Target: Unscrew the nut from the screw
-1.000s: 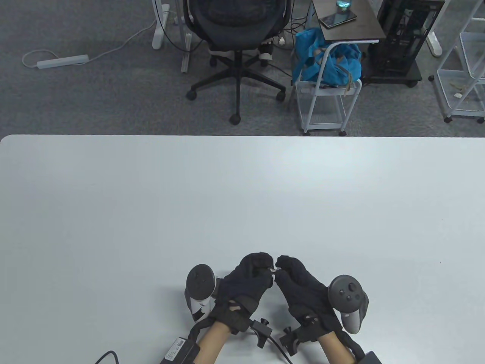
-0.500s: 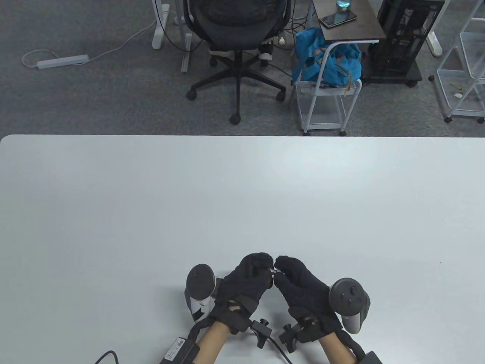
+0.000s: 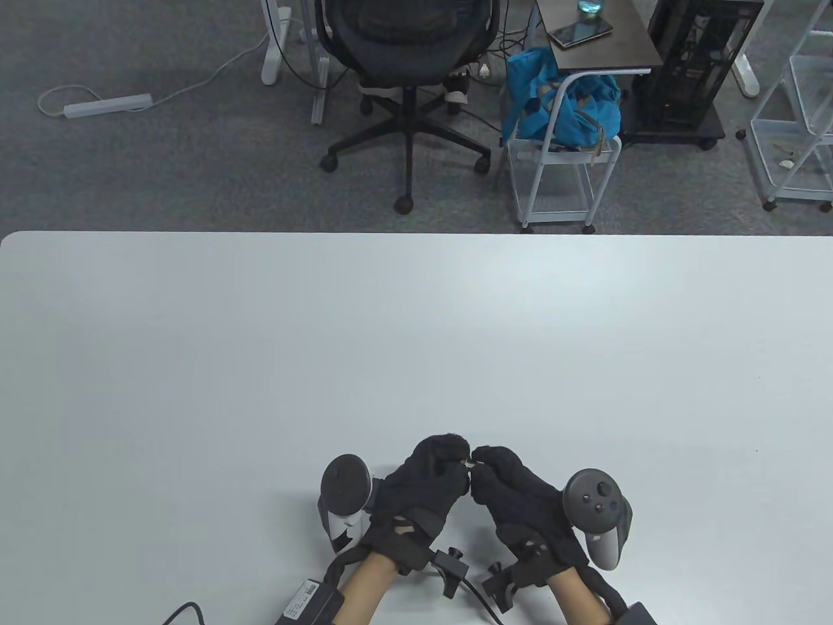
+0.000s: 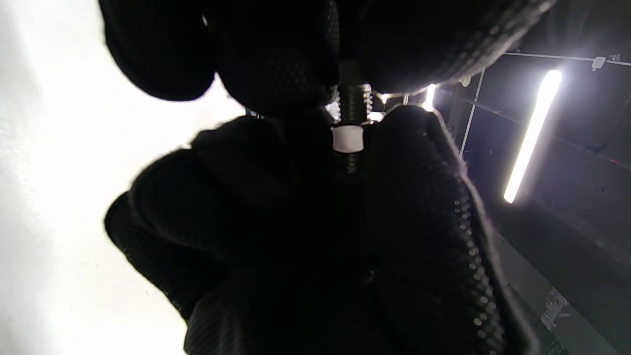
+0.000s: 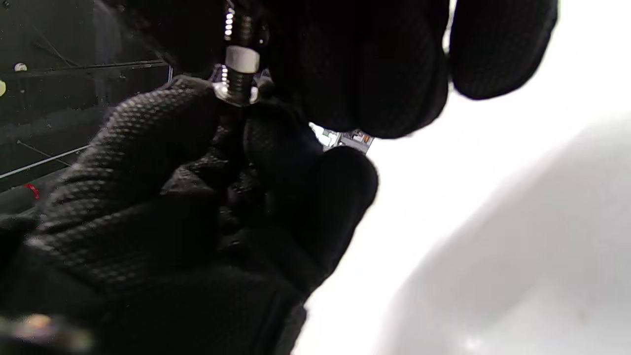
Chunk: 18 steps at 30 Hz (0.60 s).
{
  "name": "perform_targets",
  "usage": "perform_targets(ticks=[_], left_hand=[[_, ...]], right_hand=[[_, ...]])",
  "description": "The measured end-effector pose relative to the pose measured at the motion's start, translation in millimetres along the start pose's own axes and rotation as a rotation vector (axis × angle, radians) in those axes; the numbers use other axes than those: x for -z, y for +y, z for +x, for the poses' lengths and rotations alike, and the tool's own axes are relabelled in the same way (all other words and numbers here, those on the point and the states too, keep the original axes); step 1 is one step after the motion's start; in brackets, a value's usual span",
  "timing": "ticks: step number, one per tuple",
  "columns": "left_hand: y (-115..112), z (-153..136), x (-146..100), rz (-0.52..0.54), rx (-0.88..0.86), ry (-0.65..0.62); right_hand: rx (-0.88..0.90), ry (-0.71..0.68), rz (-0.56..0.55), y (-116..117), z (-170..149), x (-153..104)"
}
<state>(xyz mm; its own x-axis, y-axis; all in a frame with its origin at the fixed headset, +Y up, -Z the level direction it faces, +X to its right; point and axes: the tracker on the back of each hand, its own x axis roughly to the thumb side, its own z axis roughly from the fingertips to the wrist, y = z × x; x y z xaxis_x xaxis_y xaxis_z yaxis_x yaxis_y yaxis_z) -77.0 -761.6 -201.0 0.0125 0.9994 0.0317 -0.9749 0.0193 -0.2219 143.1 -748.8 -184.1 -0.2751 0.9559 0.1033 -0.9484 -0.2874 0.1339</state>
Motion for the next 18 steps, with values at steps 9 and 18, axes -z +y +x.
perform_targets(ticks=[9,18], left_hand=[[1,-2,1,-0.038,0.012,0.020],[2,-2,1,-0.017,-0.004,0.028]], right_hand=[[-0.058,-0.089,-0.041,-3,7,0],[-0.022,-0.101,-0.016,-3,11,0]])
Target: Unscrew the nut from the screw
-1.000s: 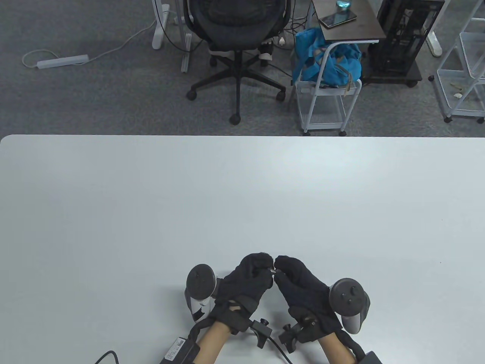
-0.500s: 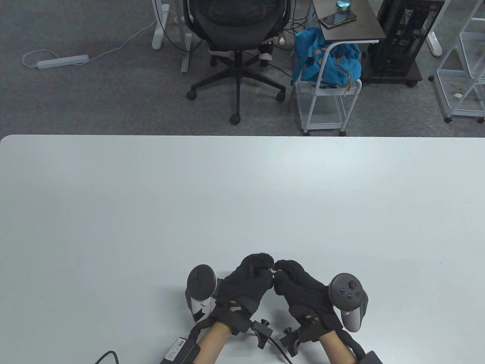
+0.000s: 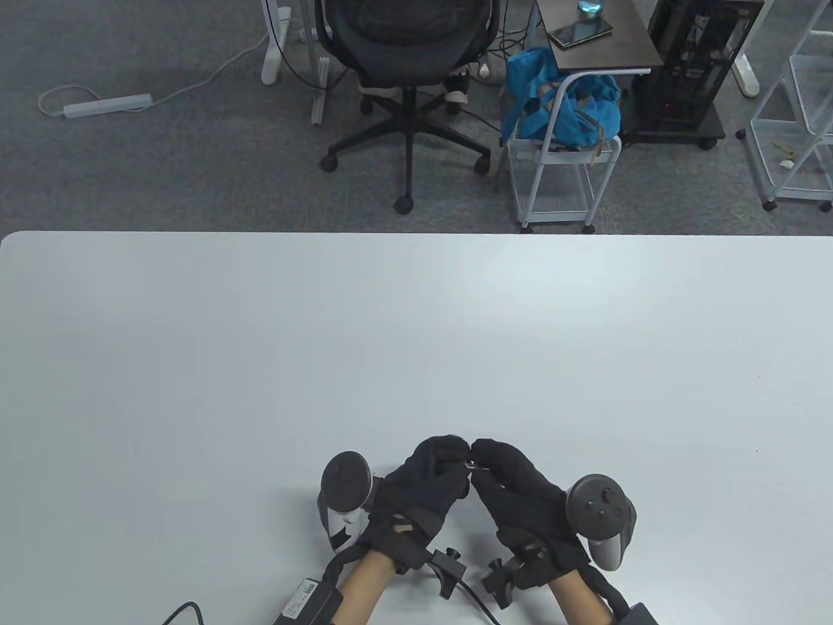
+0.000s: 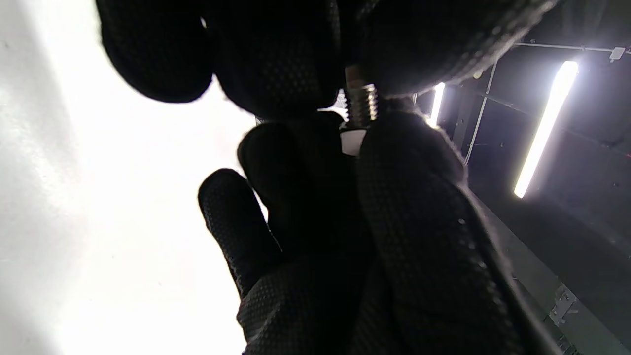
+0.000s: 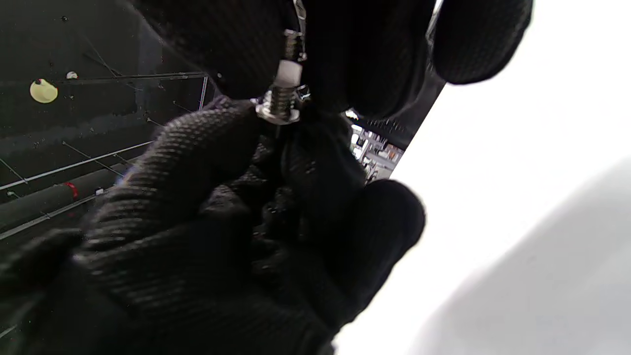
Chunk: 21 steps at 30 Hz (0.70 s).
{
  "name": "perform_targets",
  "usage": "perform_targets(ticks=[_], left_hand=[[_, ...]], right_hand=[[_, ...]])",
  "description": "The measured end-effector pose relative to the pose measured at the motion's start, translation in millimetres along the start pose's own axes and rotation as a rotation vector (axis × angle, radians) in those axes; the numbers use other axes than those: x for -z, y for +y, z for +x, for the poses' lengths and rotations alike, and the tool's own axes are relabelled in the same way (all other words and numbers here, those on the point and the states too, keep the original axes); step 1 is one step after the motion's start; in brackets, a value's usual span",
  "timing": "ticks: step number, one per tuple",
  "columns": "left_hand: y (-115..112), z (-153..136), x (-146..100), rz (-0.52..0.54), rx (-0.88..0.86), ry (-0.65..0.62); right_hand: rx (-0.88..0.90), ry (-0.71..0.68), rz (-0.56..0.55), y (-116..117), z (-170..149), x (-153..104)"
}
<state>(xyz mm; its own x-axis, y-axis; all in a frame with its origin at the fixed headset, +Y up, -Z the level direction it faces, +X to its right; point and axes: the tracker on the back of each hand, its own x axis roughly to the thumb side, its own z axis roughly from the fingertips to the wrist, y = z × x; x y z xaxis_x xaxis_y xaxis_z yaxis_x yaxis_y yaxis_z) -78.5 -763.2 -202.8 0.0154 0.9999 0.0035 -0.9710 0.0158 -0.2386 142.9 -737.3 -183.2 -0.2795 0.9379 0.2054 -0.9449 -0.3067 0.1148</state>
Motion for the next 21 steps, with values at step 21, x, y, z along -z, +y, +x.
perform_targets(ticks=[21], left_hand=[[-3,3,-1,-0.012,0.007,-0.030]], right_hand=[[-0.012,-0.012,-0.068,-3,0,-1]])
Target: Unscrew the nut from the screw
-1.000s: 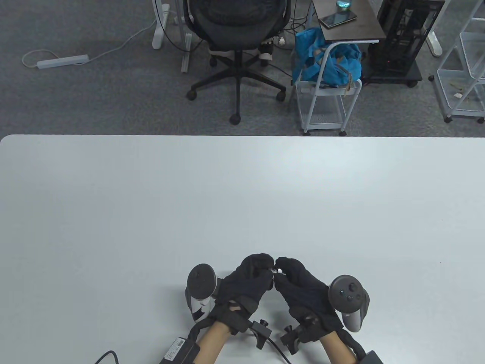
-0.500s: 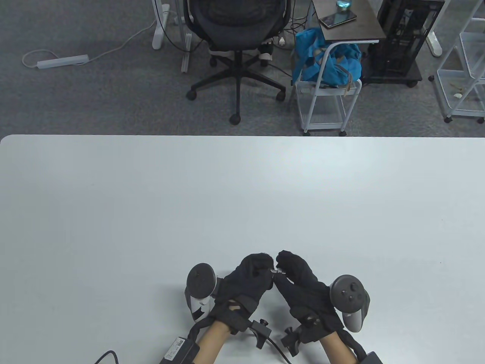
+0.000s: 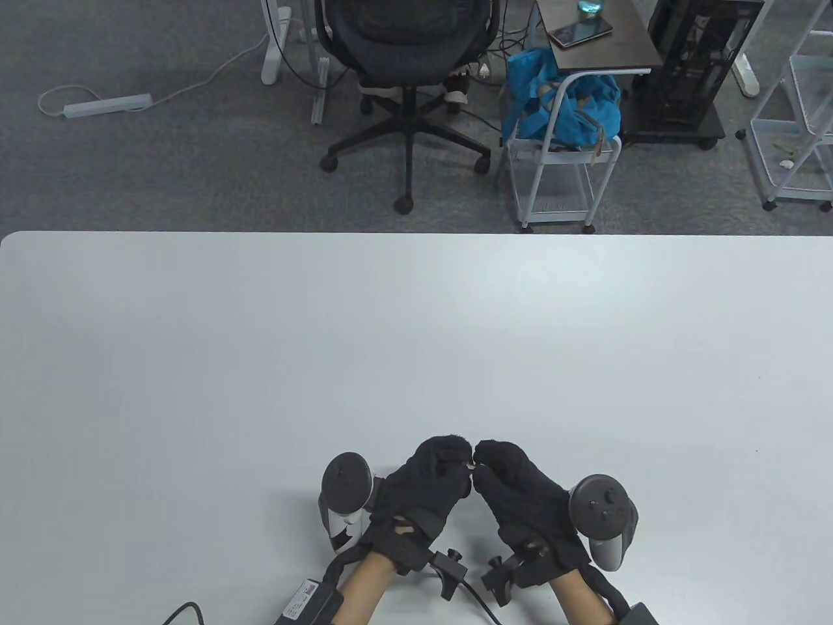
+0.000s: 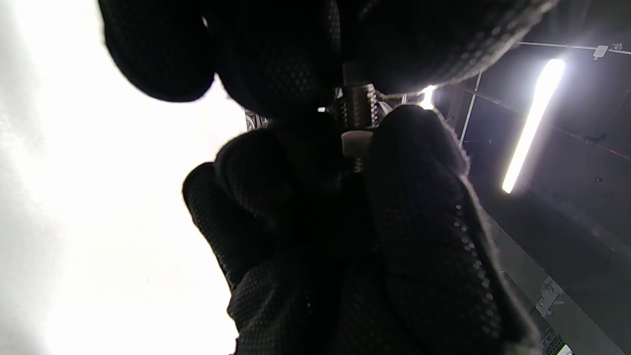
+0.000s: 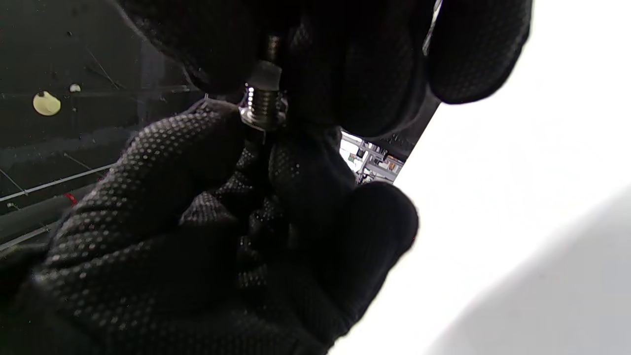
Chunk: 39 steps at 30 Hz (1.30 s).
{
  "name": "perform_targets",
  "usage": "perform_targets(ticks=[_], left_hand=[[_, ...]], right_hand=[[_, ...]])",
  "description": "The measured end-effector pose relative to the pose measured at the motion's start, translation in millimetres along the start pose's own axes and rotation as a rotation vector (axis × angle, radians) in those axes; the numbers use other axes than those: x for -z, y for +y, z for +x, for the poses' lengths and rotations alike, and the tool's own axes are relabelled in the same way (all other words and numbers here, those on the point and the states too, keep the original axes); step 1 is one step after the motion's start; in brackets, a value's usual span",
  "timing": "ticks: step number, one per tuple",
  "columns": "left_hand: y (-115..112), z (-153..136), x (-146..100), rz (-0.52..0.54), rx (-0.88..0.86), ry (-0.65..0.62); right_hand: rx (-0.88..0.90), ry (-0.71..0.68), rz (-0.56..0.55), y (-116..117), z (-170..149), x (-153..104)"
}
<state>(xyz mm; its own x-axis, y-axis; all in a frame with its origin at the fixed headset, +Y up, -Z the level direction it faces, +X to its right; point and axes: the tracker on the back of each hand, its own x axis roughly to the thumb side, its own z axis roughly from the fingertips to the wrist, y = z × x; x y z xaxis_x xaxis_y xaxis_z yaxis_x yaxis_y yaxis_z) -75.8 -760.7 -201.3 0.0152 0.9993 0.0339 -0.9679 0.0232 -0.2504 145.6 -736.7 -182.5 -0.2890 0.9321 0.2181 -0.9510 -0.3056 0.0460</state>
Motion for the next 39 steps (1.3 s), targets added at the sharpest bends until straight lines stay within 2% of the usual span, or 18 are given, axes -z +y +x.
perform_targets(ticks=[6,12,14,17,21,28,32,35,39], left_hand=[[3,-2,0,0.028,-0.029,0.012],[3,-1,0,0.024,-0.020,0.007],[3,-1,0,0.018,-0.013,0.003],[3,-2,0,0.018,-0.011,0.005],[4,-2,0,0.020,-0.020,0.010],[3,-1,0,0.017,-0.014,0.008],[4,-1,0,0.027,-0.025,0.011],[4,-1,0,0.030,-0.029,0.013],[3,0,0,0.016,-0.010,-0.002]], right_hand=[[0.041,0.002,0.080,1,1,1],[0.032,0.104,0.042,1,-9,-1],[0.028,0.120,0.074,1,-12,0],[0.064,0.102,0.062,4,-10,1],[0.014,0.045,0.067,2,-5,2],[0.009,0.005,0.003,-1,0,1],[0.025,-0.002,0.038,-1,1,2],[0.075,0.019,0.083,-1,0,3],[0.037,0.110,0.079,0,-8,1]])
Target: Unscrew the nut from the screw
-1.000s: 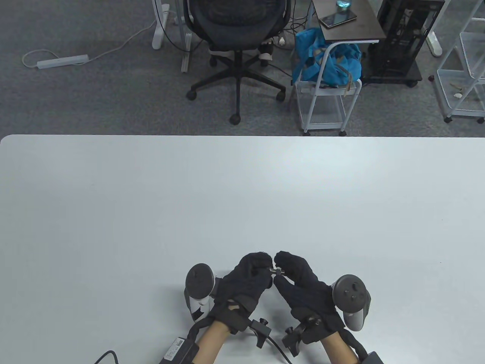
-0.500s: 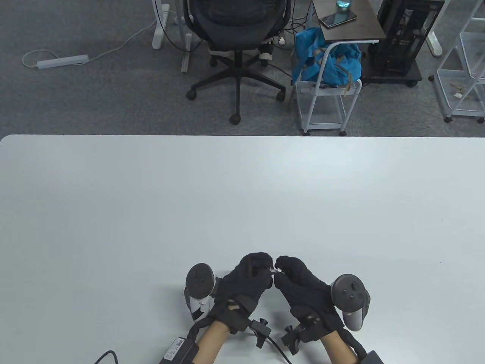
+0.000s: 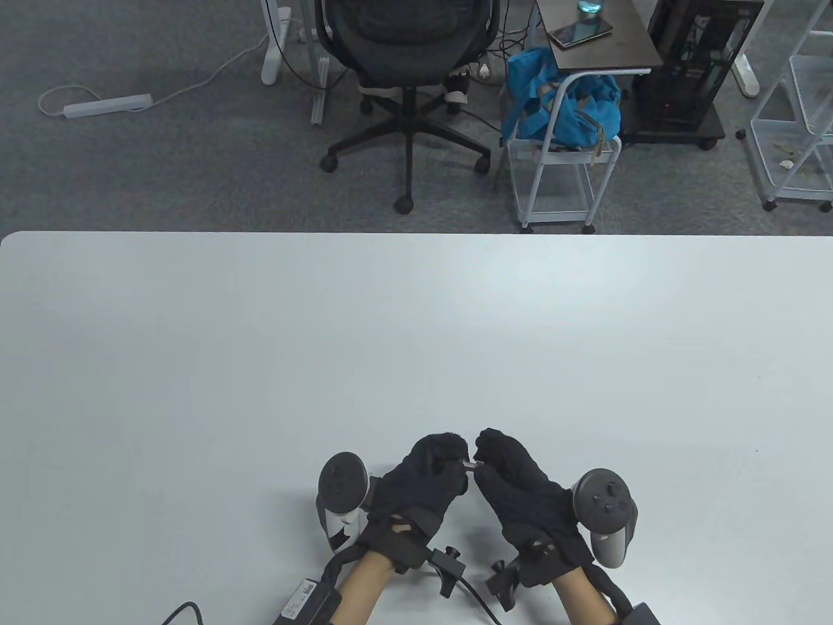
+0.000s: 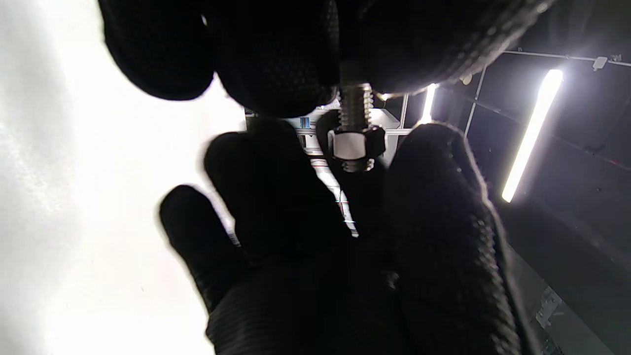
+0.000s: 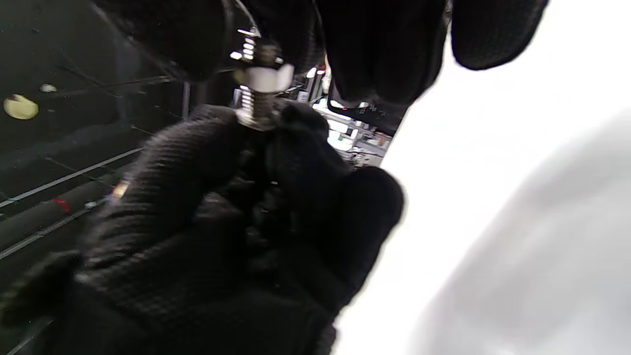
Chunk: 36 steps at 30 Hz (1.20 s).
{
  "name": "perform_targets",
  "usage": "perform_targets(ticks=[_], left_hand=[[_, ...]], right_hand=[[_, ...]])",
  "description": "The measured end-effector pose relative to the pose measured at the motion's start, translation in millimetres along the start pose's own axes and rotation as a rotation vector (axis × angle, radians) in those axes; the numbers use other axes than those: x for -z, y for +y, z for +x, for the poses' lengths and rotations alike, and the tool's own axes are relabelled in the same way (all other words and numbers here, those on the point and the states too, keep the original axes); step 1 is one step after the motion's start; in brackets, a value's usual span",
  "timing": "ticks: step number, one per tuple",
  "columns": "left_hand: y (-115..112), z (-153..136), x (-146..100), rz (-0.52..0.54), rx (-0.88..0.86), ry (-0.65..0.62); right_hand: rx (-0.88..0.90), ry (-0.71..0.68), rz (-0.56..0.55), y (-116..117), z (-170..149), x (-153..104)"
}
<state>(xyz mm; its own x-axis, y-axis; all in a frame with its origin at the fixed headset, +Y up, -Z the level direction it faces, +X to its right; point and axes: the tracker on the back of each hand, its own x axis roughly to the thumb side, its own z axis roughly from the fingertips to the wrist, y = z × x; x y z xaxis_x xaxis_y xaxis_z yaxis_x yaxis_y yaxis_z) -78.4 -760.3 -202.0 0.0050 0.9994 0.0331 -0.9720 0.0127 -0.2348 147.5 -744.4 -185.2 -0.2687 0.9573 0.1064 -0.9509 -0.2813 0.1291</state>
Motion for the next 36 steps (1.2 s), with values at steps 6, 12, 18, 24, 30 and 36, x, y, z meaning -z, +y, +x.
perform_targets(ticks=[6,12,18,24,30,36], left_hand=[[-1,1,0,-0.007,0.003,-0.008],[-1,1,0,-0.027,0.016,-0.016],[1,1,0,-0.004,-0.001,-0.003],[1,2,0,-0.001,0.004,-0.009],[0,2,0,-0.005,0.015,-0.020],[0,1,1,-0.034,0.026,-0.011]], right_hand=[[0.013,-0.023,-0.009,2,2,0],[0.004,-0.060,-0.028,0,5,-1],[-0.024,-0.113,-0.011,0,12,-1],[-0.017,-0.040,-0.019,-1,4,-1],[0.042,-0.005,-0.017,2,2,0],[0.014,-0.060,-0.031,-2,6,0]])
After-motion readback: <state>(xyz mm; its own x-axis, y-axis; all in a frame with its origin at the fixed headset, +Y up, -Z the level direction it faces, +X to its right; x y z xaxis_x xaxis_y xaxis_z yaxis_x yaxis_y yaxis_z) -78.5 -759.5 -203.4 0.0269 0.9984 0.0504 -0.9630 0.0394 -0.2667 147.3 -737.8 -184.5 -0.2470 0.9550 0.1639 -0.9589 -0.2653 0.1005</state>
